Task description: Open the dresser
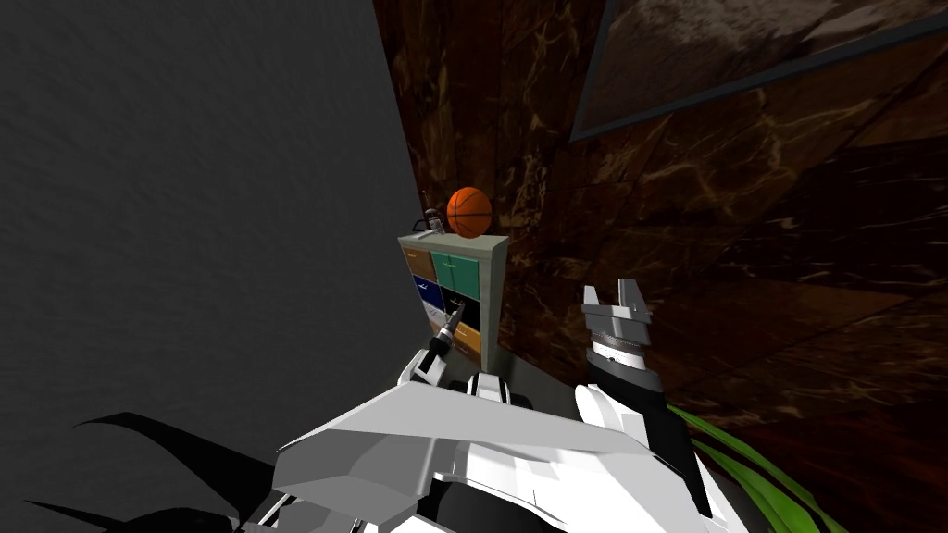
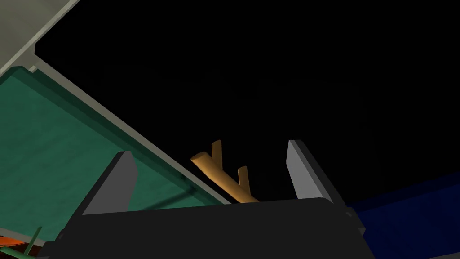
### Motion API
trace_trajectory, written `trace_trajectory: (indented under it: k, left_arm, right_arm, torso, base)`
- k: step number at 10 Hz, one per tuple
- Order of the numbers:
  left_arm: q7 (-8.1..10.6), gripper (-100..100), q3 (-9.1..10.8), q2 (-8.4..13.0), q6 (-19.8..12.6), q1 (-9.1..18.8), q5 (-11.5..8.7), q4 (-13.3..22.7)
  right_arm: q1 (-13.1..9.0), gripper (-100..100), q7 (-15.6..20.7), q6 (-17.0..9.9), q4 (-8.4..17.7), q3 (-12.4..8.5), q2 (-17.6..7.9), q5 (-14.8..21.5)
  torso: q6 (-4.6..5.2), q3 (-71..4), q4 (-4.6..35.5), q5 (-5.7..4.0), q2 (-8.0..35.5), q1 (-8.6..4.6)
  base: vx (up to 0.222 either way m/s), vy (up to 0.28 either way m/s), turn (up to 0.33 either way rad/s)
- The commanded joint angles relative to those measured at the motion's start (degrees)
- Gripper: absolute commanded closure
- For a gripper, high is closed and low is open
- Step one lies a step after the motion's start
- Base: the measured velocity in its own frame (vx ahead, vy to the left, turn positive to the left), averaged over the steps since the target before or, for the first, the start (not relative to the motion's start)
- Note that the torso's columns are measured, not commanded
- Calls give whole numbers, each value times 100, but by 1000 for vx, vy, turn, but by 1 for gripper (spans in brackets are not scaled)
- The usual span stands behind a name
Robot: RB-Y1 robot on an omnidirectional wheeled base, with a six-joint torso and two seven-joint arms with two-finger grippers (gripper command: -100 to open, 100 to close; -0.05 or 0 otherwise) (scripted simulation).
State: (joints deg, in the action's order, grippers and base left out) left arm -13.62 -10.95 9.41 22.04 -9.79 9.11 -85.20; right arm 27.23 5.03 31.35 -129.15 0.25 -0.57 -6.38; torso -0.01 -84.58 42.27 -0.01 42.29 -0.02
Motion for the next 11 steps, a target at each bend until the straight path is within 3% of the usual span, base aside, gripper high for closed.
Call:
trace_trajectory:
  k: [1,5,6,9,10,11]
  left_arm:
    - [23,100,-36,45,-28,-64,-4,-113]
    - [42,100,-69,85,-51,-123,-7,-214]
    - [54,-100,-91,120,-161,-53,9,-237]
    - [59,-100,-102,137,-211,-9,18,-239]
    - [84,-100,-93,155,-389,53,7,-353]
    - [66,-100,-94,141,-280,36,13,-270]
  right_arm:
    - [0,0,0,0,0,0,0,0]
    - [-3,0,0,-1,1,-1,-1,0]
    - [-1,0,0,-1,1,0,0,0]
    - [3,0,0,1,-1,0,0,0]
    - [1,0,0,1,-1,0,0,0]
    - [1,0,0,0,0,0,0,0]
  torso:
    - [1,6,3,1,9,4]
    - [1,1,1,2,-1,5]
    - [2,-20,-8,-3,-36,-14]
    - [0,-24,-10,-3,-40,-11]
    - [0,11,4,0,19,1]
    - [2,19,11,0,25,-1]
  base:
    - [-115,13,38]
    - [-150,63,18]
    - [103,21,-119]
    - [151,-14,-40]
    - [106,-30,-31]
    - [68,-19,-7]
